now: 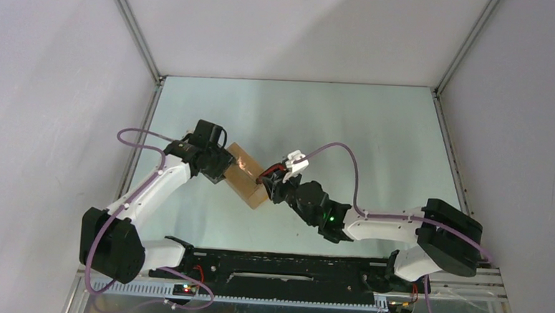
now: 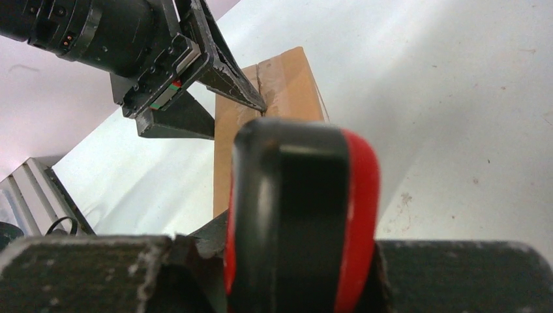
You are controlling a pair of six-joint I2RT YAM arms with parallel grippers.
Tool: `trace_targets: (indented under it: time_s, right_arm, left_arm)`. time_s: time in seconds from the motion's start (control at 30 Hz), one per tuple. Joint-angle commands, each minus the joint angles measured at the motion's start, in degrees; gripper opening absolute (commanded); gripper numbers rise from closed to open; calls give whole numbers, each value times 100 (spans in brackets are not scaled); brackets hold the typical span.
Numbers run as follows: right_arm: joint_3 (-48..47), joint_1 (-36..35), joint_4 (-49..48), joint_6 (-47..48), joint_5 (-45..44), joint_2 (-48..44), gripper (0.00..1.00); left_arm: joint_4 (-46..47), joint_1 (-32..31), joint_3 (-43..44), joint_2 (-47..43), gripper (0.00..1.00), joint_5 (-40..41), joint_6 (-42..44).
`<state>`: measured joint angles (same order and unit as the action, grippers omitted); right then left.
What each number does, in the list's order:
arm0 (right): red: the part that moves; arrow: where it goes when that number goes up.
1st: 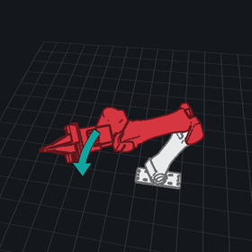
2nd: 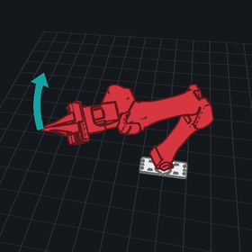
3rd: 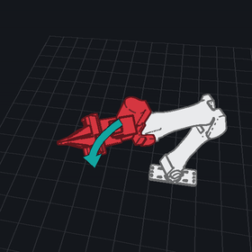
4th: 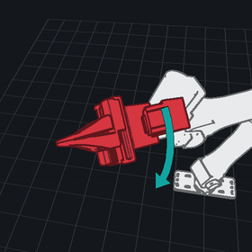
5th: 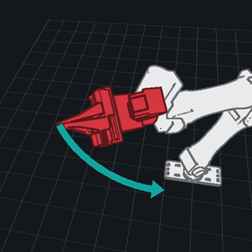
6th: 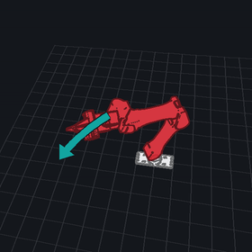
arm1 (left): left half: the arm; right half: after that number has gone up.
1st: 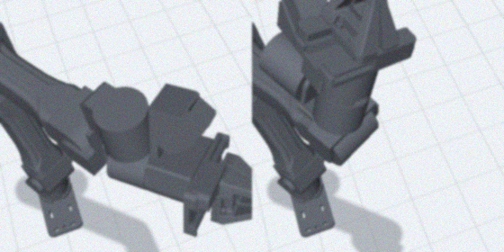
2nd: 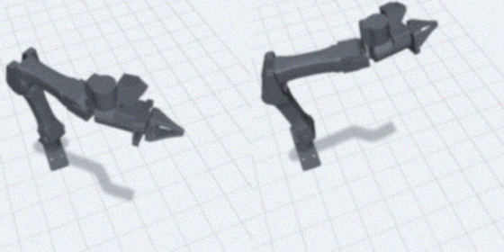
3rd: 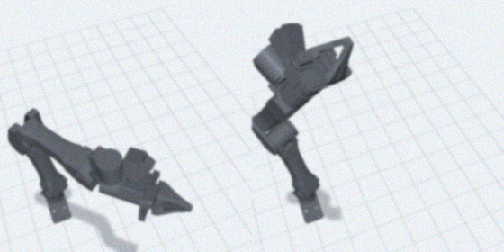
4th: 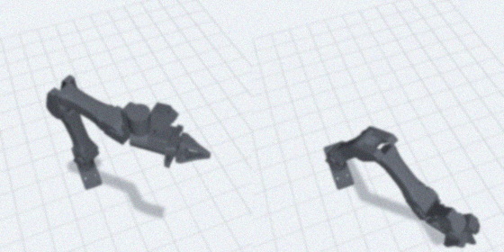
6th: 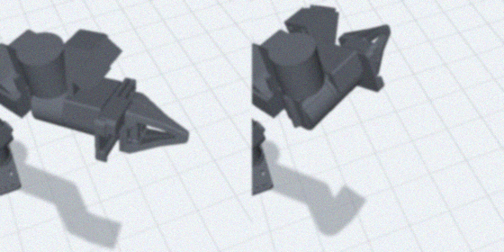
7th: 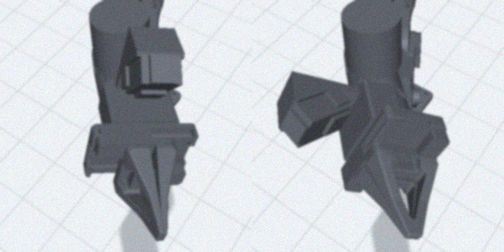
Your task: Unpack the express box
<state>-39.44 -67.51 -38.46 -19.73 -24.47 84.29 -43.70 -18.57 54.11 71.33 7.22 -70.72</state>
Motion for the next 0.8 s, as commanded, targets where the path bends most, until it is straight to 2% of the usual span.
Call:
trace_targets:
  time_s: [0.0, 0.23, 0.47, 0.77]
  right_arm:
    - [129, -101, 300, -39, -133, -323, 0]
    - [165, -132, 439, -5, -38, -435, 0]
    - [117, 13, 811, 55, 558, -503, 0]
    - [94, 75, 1326, -50, 862, -413, 0]
  left_arm:
    - [-7, 219, -133, -26, 0, 813, -232]
    - [43, 222, -73, 70, 0, 756, -100]
    - [43, 213, 149, 233, 0, 601, 428]
    - [100, 205, 107, 247, 0, 515, 471]
